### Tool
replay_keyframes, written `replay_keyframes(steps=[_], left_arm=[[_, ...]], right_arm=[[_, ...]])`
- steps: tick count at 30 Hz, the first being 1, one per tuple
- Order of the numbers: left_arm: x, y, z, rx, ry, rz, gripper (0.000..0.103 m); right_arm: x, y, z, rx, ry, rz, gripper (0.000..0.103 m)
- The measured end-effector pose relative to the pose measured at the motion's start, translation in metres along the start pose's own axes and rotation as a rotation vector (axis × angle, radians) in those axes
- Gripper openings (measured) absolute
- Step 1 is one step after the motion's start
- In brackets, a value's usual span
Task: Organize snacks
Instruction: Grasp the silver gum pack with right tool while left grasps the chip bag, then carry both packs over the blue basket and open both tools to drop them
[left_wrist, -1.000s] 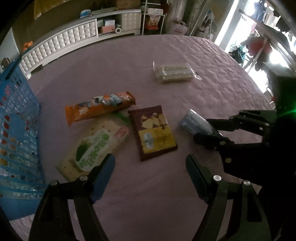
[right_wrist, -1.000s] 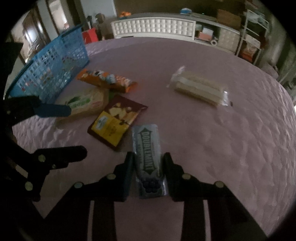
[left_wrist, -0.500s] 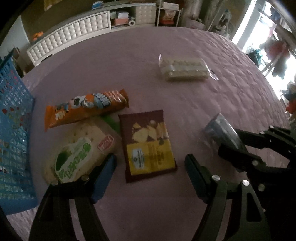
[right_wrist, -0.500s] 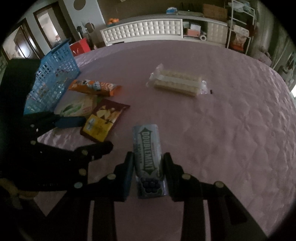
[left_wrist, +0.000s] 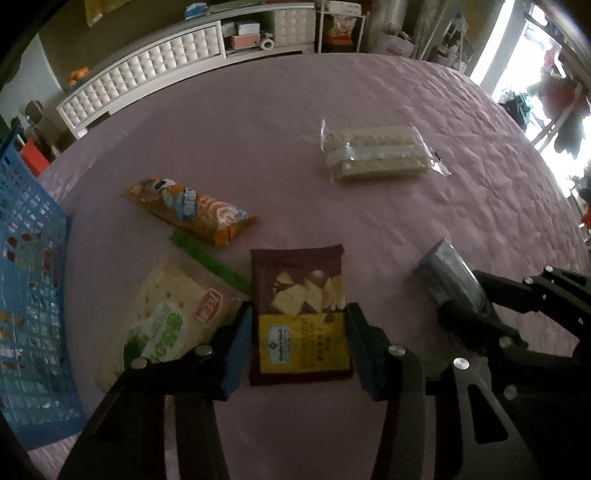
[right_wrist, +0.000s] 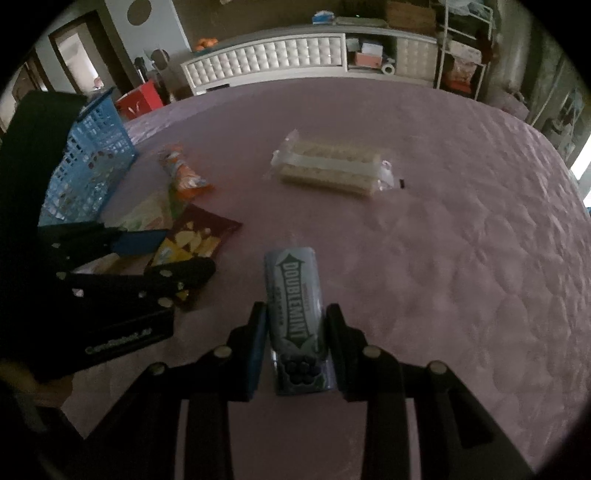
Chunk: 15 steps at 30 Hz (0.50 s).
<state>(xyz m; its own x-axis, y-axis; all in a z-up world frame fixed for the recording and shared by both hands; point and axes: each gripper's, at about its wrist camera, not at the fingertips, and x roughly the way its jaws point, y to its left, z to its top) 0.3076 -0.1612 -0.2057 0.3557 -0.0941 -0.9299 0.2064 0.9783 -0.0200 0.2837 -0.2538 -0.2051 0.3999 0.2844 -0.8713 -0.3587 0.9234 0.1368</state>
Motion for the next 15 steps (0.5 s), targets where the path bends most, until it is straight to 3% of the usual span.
replay_keyframes(steps=[15], left_arm=[[-0.009,-0.003,-0.008,0.048,-0.018,-0.020,0.044]], right_arm=[[-0.010,0.009,-0.001,-0.012,-0.024,-0.054,0.036]])
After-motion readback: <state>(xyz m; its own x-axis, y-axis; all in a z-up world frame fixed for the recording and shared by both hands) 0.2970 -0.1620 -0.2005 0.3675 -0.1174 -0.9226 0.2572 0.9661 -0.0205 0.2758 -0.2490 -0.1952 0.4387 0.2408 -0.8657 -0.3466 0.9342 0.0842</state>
